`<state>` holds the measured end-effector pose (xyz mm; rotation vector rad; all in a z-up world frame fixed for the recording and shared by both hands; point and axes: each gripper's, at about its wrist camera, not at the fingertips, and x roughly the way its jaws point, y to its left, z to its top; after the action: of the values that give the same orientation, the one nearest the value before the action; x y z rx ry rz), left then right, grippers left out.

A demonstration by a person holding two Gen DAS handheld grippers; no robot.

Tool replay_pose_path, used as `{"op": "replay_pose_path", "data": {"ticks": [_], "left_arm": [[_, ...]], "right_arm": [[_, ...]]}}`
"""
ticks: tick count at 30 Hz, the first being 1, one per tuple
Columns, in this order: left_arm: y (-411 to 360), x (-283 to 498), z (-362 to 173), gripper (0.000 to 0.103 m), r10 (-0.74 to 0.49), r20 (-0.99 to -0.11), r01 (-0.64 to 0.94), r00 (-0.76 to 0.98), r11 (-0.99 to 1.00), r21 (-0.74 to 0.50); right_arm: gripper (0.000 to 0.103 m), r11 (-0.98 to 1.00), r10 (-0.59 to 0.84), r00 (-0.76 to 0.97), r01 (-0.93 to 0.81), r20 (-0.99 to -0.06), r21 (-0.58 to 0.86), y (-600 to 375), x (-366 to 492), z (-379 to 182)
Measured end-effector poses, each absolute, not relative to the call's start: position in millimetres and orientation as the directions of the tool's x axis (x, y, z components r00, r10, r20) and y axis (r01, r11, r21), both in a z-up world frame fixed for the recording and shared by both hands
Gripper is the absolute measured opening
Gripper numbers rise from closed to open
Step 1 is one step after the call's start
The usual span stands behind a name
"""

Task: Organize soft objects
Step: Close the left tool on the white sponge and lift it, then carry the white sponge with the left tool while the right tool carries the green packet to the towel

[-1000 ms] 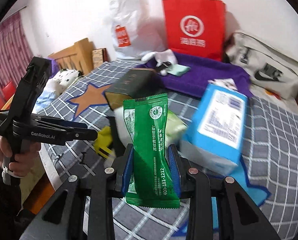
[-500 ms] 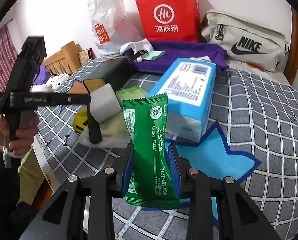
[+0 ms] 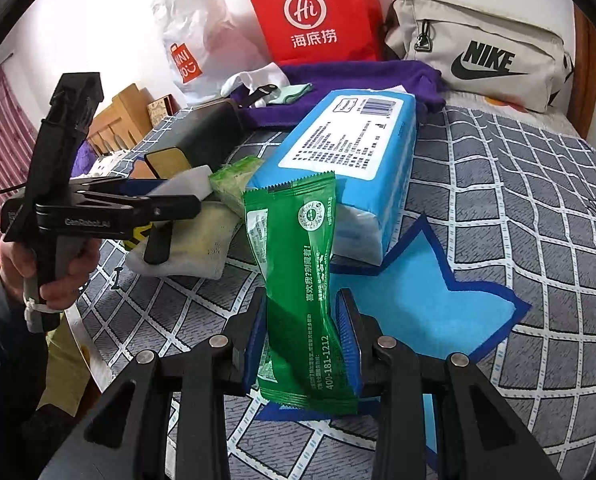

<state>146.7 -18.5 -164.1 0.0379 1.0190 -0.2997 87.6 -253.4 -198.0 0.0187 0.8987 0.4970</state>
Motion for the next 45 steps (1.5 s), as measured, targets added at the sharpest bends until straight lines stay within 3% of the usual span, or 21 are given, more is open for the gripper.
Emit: {"op": "replay_pose_path", "data": {"ticks": [3, 8, 29, 45], "left_arm": [[-13, 149, -166, 0.084, -0.236, -0.842, 0.239, 0.485, 0.962, -0.132], [-2, 139, -163, 0.072, -0.277, -0.816, 0.235, 0.507, 0.955, -0.179], [54, 106, -110, 0.071, -0.266, -0.728, 0.126, 0.632, 0.962, -0.243], [64, 129, -73, 0.071, -0.254, -0.707, 0.113, 0.66, 0.964, -0.24]], "right_arm": [[0.034, 0.888, 0.413, 0.51, -0.411, -0.754, 0.208, -250, 89, -201], [0.033, 0.891, 0.405, 0.505, -0.406, -0.763, 0.204, -249, 87, -204], [0.033, 0.87, 0.444, 0.538, -0.451, -0.717, 0.201, -234, 72, -159], [0.033, 0.896, 0.42, 0.6, -0.392, -0.681, 0.207, -235, 115, -108]]}}
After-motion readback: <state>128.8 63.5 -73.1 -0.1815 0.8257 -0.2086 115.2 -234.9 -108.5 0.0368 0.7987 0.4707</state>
